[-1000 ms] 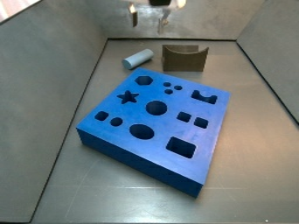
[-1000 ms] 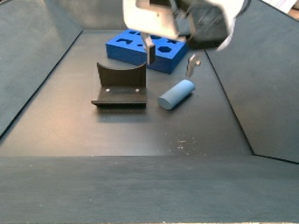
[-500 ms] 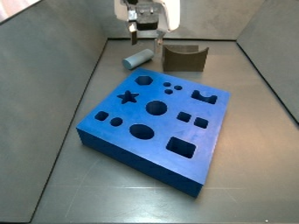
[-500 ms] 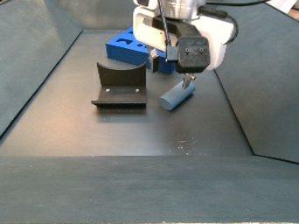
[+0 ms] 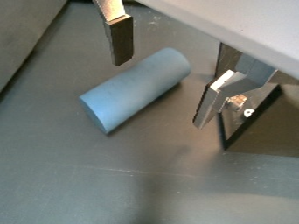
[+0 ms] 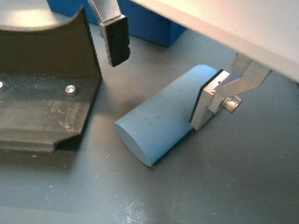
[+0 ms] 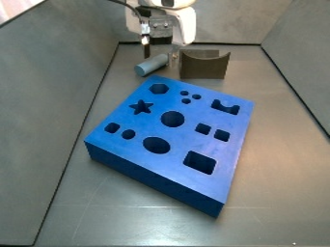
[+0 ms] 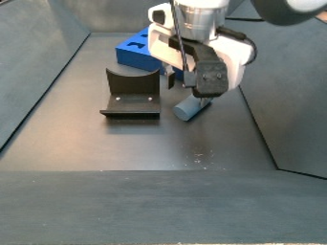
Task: Pick up the oval object. Move up. Place the oval object on the fixture. Regrasp the oval object. Move to above the board. Insert the oval object.
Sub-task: Pick up the oval object.
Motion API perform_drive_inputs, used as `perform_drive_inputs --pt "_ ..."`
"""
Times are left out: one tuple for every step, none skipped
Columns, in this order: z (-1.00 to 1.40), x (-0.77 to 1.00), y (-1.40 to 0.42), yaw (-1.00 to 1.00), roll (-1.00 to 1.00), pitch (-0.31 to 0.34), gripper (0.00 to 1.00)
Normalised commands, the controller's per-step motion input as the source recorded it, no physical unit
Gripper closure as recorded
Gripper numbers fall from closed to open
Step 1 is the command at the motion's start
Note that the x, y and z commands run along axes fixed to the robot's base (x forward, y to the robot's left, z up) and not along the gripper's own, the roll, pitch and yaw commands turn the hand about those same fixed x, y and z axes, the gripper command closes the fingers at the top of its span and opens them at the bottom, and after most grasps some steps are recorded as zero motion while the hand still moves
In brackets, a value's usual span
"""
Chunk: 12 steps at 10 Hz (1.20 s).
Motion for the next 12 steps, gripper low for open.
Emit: perform_drive_inputs --pt "-0.05 0.0 0.0 0.0 0.0 -0.084 0.0" --pt "-0.03 0.0 0.0 0.0 0.0 0.0 0.0" --pt "-0.71 -0.32 0.08 0.0 0.05 -0.277 0.0" --pt "-0.06 -0.12 0.0 -0.05 0.0 -0.044 0.0" --pt "0.0 0.0 0.0 0.0 -0.01 0.0 0.0" --pt "-0.02 0.0 0.0 0.0 -0.03 0.0 1.0" --pt "0.0 0.0 -0.1 0.0 0.05 -0.016 1.0" --pt "-0.01 0.0 -0.01 0.0 0.0 -0.026 1.0" --pt "0.0 0.0 0.0 0.0 0.0 0.0 1.0" --pt "0.0 0.0 0.0 0.0 0.0 0.0 1.0" --pt "0.0 0.0 0.0 0.0 0.0 0.0 1.0" --pt "0.0 0.0 0.0 0.0 0.0 0.0 1.0"
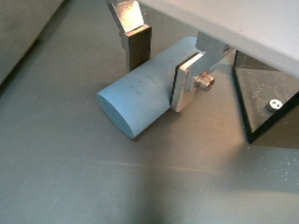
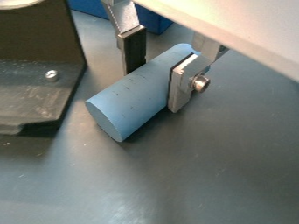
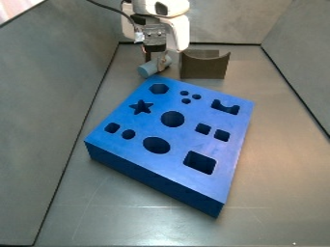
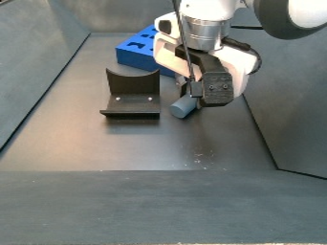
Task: Pick up the oval object. Move up. Place the oval object on the fixture. Regrasp the oval object. Move to above the board. Insert the oval object.
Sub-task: Pick up the oval object, then move up.
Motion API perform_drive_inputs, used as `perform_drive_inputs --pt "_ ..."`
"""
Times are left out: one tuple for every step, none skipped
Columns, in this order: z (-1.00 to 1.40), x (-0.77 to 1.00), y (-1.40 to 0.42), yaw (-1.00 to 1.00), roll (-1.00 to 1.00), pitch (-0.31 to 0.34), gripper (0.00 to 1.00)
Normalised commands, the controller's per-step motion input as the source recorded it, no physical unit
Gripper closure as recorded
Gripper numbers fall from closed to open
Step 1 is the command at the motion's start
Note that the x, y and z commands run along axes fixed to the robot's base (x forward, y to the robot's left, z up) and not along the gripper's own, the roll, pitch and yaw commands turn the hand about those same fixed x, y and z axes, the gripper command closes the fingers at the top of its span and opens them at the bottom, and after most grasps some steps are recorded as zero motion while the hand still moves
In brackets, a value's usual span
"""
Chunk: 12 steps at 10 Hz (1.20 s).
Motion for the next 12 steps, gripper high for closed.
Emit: perform_drive_inputs --pt "0.0 0.0 0.0 0.0 0.0 0.0 1.0" --pt "0.0 0.0 0.0 0.0 0.0 0.0 1.0" --pt "0.0 0.0 0.0 0.0 0.0 0.0 1.0" --pt "0.0 0.0 0.0 0.0 0.0 0.0 1.0" --pt "0.0 0.0 0.0 0.0 0.0 0.0 1.0" --pt "0.0 0.0 0.0 0.0 0.0 0.0 1.0" --pt "0.0 0.0 0.0 0.0 0.0 0.0 1.0" --pt "0.83 0.0 0.0 0.0 0.0 0.0 1.0" --pt "0.81 0.01 -0.04 0.05 -0.01 0.006 1.0" --pt "0.7 0.0 -0.04 0.06 -0.03 0.036 1.0" --pt "0.59 0.0 -0.02 0.05 -0.05 0.053 1.0" --pt "0.47 0.0 -0.02 0.04 -0.08 0.062 1.0"
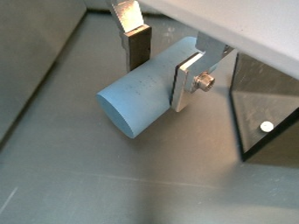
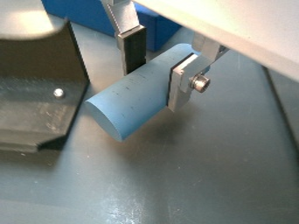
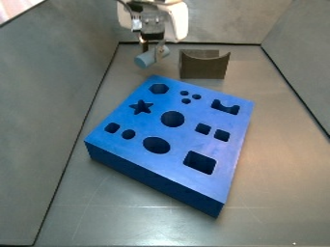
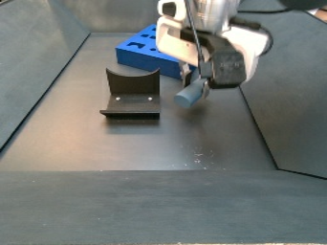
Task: Pick up the oval object. Move up. Place the oval object on the fixture. Regrasp the oval object. Move to above the board. Insert the oval object.
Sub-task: Move up, then place the oval object on the fixture.
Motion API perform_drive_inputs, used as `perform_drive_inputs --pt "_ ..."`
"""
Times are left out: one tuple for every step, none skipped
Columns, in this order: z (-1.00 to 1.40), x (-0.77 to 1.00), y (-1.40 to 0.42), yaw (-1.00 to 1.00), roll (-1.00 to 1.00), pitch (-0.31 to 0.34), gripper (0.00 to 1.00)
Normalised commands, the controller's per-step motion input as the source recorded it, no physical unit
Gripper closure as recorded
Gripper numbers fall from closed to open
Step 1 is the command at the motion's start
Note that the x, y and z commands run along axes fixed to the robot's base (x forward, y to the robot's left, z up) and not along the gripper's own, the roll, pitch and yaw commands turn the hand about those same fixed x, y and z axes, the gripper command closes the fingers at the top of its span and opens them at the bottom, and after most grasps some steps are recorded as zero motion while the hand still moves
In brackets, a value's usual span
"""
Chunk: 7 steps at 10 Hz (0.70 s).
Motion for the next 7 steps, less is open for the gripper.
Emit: perform_drive_inputs --pt "0.32 -0.01 -0.01 0.03 -0.11 0.057 1.0" --pt "0.21 -0.02 0.0 0.02 -0.13 0.052 1.0" --pt "1.0 0.0 0.0 0.0 0.0 0.0 1.0" --pt "1.0 0.01 0.0 -0.02 -0.01 -0.009 1.0" --pt "1.0 0.0 0.0 -0.01 -0.03 0.02 1.0" --pt "1.0 -0.01 0.0 0.0 -0.05 0.028 1.0" --pt "1.0 -0.01 -0.01 0.0 -0.07 0.04 1.0"
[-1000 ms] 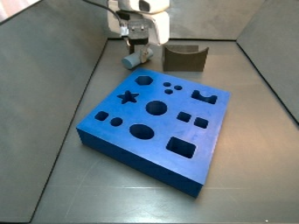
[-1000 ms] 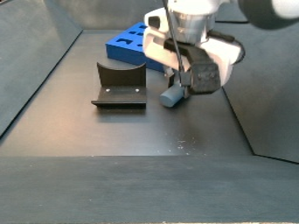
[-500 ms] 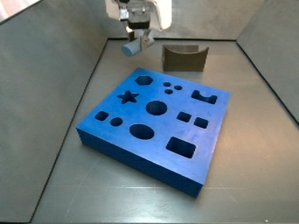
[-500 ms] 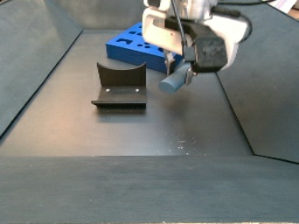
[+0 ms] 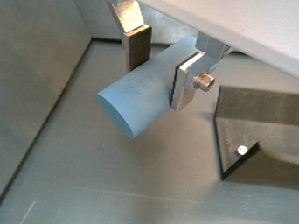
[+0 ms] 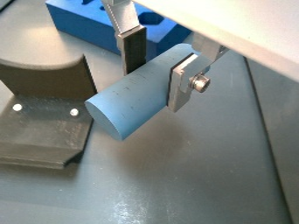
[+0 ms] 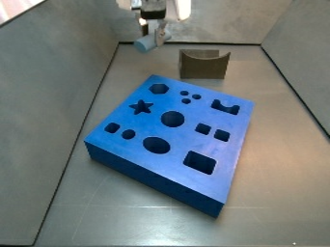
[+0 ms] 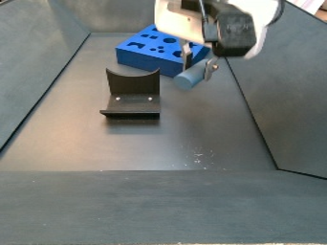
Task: Pick up the oval object. Move up. Place the oval object on the fixture. Regrasp the oval object. Move to above the board. Insert the oval object.
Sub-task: Place the oval object on the fixture.
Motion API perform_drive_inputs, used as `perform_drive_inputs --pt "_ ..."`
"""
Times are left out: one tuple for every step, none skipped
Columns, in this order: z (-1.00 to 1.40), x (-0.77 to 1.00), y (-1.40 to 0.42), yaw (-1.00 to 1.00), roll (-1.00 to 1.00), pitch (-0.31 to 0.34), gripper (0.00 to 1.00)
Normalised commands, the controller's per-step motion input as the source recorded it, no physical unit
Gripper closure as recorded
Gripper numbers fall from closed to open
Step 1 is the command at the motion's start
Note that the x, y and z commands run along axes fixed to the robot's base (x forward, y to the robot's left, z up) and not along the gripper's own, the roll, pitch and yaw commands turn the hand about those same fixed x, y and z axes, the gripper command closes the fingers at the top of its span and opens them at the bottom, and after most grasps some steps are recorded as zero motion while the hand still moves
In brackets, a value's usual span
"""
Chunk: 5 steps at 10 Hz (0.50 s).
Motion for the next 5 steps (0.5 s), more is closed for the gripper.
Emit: perform_drive_inputs --pt "1.0 -0.02 -0.01 0.01 -0.1 0.042 1.0" --pt "1.0 -0.02 -0.01 0.0 -0.12 0.043 1.0" --pt "1.0 -0.02 -0.01 -0.01 -0.13 0.042 1.0" --pt "1.0 -0.03 0.0 -0.02 -0.16 0.043 1.0" --pt "0.96 -0.03 0.0 -0.02 -0.17 0.04 1.0"
